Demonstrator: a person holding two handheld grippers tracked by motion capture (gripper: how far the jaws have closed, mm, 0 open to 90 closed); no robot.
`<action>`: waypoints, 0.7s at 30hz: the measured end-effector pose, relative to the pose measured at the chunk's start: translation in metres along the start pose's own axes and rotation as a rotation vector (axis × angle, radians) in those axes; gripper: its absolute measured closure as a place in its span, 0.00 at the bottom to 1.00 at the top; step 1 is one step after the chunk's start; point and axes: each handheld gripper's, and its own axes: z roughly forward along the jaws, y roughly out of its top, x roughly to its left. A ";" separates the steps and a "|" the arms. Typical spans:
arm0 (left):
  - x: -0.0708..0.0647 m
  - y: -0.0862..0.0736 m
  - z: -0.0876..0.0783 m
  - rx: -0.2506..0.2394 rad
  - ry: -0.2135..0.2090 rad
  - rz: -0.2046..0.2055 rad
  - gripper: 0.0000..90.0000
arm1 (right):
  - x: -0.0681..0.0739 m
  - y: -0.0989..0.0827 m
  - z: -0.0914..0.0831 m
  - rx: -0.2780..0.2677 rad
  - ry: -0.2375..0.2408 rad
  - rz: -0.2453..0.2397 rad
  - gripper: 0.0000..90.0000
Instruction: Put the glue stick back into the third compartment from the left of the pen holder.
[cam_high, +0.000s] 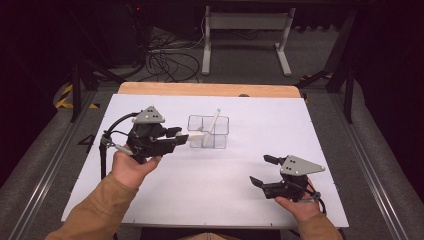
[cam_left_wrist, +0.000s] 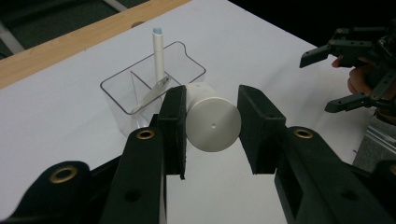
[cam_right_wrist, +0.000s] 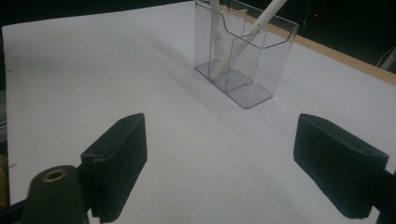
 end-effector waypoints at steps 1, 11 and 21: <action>-0.001 0.002 0.001 0.003 -0.001 0.007 0.72 | 0.000 0.000 0.000 -0.002 0.000 -0.001 0.20; -0.004 0.024 0.017 0.030 -0.022 0.022 0.72 | -0.001 0.000 -0.001 -0.004 0.000 -0.002 0.20; -0.008 0.036 0.034 0.046 -0.026 0.036 0.72 | -0.001 0.000 -0.001 -0.003 0.000 -0.002 0.20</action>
